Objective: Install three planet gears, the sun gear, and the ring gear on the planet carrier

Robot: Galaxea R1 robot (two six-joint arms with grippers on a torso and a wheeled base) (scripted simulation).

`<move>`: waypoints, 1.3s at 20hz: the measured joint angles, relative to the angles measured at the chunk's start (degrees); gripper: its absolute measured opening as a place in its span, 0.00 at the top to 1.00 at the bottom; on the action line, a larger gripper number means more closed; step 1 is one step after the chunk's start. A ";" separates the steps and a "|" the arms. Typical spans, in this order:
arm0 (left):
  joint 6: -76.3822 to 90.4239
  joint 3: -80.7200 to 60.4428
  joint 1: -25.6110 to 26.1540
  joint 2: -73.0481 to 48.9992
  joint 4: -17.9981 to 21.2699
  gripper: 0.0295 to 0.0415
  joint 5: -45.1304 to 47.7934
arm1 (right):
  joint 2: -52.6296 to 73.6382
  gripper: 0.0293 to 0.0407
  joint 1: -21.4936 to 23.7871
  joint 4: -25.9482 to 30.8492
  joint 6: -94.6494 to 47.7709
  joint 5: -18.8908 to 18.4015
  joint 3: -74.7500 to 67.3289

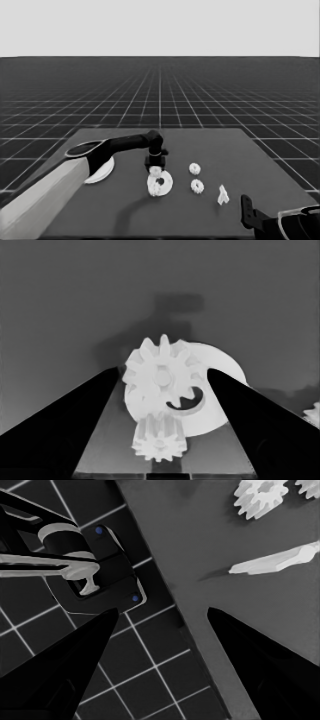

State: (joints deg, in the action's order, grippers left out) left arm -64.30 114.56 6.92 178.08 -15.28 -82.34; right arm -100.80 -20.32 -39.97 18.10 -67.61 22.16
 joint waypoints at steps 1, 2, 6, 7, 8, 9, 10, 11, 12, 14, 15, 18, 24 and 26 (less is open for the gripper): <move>0.00 0.00 0.00 0.00 0.00 0.26 0.00 | 0.00 0.19 0.00 0.00 0.00 0.00 0.00; 0.00 0.00 0.00 0.00 0.00 0.26 0.00 | 0.00 0.19 0.00 0.00 0.00 0.00 0.00; 0.00 0.01 0.00 0.00 0.00 0.25 0.01 | 0.00 0.19 0.00 0.00 0.00 0.00 0.00; -2.21 -4.05 -2.80 -1.41 2.55 0.25 -2.08 | 0.00 0.19 0.00 0.00 0.00 0.00 0.00; -3.15 -5.75 -5.13 -1.95 4.33 0.25 -3.09 | 0.00 0.19 0.00 0.00 0.00 0.00 0.00; -3.53 -6.43 -6.46 -2.14 5.44 0.25 -3.59 | 0.00 0.19 0.00 0.00 0.00 0.00 0.00; -3.70 -6.74 -7.22 -2.22 6.12 0.25 -3.87 | 0.00 0.19 0.00 0.00 0.00 0.00 0.00; -3.78 -6.87 -7.64 -2.26 6.52 0.25 -4.02 | 0.00 0.19 0.00 0.00 0.00 0.00 0.00; -3.81 -6.94 -7.88 -2.27 6.76 0.25 -4.11 | 0.00 0.19 0.00 0.00 0.00 0.00 0.00; -3.83 -6.98 -8.08 -2.28 6.99 0.25 -4.19 | 0.00 0.19 0.00 0.00 0.00 0.00 0.00; -3.83 -6.99 -8.12 -2.28 7.04 0.25 -4.20 | 0.00 0.19 0.00 0.00 0.00 0.00 0.00; 48.38 -56.90 -18.38 -39.65 0.87 0.01 26.84 | 0.00 0.19 0.00 0.00 0.00 0.00 0.00; 82.91 -89.25 -26.18 -76.14 -2.34 0.25 42.89 | 0.00 0.19 0.00 0.00 0.00 0.00 0.00; 83.88 -90.15 -26.40 -77.06 -2.44 0.25 43.35 | 0.00 0.19 0.00 0.00 0.00 0.00 0.00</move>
State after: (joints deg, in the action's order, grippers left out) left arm 19.58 24.40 -19.48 101.02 -17.72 -39.00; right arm -100.80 -20.32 -39.97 18.10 -67.61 22.16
